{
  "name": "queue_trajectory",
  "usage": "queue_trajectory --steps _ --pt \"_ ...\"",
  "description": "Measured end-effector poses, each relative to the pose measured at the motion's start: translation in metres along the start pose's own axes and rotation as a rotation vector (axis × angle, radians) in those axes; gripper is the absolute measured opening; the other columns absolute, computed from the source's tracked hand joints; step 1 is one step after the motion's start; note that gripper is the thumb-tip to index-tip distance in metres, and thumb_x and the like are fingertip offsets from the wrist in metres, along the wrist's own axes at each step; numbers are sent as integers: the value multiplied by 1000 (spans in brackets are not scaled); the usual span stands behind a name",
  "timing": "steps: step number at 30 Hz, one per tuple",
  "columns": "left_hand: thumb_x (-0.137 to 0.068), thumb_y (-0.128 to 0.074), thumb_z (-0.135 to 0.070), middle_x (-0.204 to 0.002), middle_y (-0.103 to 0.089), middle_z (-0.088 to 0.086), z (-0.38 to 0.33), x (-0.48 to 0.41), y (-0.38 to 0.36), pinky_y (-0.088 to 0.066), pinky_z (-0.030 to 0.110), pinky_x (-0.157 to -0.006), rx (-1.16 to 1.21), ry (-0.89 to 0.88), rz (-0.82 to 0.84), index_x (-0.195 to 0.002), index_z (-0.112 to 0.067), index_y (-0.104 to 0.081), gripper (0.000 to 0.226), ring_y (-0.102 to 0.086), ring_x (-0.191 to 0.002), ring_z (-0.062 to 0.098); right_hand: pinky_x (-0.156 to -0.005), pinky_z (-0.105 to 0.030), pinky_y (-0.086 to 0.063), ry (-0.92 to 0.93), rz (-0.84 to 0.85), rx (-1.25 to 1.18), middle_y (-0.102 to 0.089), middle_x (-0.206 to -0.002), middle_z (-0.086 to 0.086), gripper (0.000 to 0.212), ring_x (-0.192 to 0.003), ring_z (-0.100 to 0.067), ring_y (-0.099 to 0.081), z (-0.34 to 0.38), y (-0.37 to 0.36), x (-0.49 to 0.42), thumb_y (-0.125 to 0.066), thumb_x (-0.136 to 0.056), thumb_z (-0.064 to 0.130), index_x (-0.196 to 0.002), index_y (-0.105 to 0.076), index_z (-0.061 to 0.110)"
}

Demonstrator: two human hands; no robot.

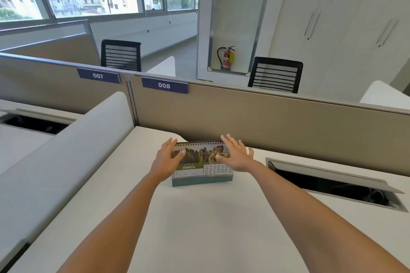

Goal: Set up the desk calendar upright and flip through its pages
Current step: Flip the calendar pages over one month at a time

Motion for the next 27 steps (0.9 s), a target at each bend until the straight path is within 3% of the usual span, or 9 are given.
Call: queue_trajectory --steps 4,8,12,16,20,27 --pt "-93 -52 -37 -160 -3 2 12 9 -9 -21 44 -114 176 134 -57 -151 -17 -9 75 -9 -146 23 -112 -60 -3 -233 -203 -157 5 -160 7 82 -147 -24 2 -12 -13 10 -50 -86 57 -148 0 38" --pt "-93 -53 -37 -160 -4 5 33 17 -20 -20 48 -114 212 325 22 -151 -16 -6 78 -12 -146 28 -115 -54 -14 -444 -79 -462 -10 -160 -4 93 -145 -28 -13 -29 -30 18 -62 -85 44 -150 2 24" --pt "-94 -52 -34 -160 -9 7 42 26 -34 -22 49 -113 254 391 102 -151 -17 -5 76 -17 -145 30 -113 -42 -23 -413 126 -693 -19 -158 -7 79 -142 -29 -24 -23 -38 30 -57 -93 29 -150 -5 13" --pt "-94 -53 -26 -153 -30 6 36 31 -45 -29 47 -111 345 335 130 -146 -18 -20 62 -31 -138 29 -109 -39 -29 -297 116 -741 -39 -148 -8 52 -135 -27 -36 -7 -41 37 -53 -95 15 -142 -30 17" --pt "-94 -54 -23 -145 -42 6 29 37 -48 -35 42 -107 388 293 124 -138 -23 -29 51 -40 -131 25 -107 -38 -31 -292 77 -786 -41 -146 -7 51 -133 -26 -38 -4 -45 38 -54 -94 16 -140 -32 18" --pt "-93 -56 -23 -145 -40 4 27 44 -52 -33 43 -109 405 309 112 -142 -23 -23 59 -38 -133 25 -108 -41 -32 -316 95 -739 -41 -147 -5 50 -133 -26 -38 -6 -48 41 -53 -95 23 -140 -32 23"
Point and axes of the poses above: each hand's wrist, its own x-axis away from the middle knuckle, its own y-axis out of the back of the hand, z = x × y, the point moved 1 cm from there along -x, towards the middle knuckle
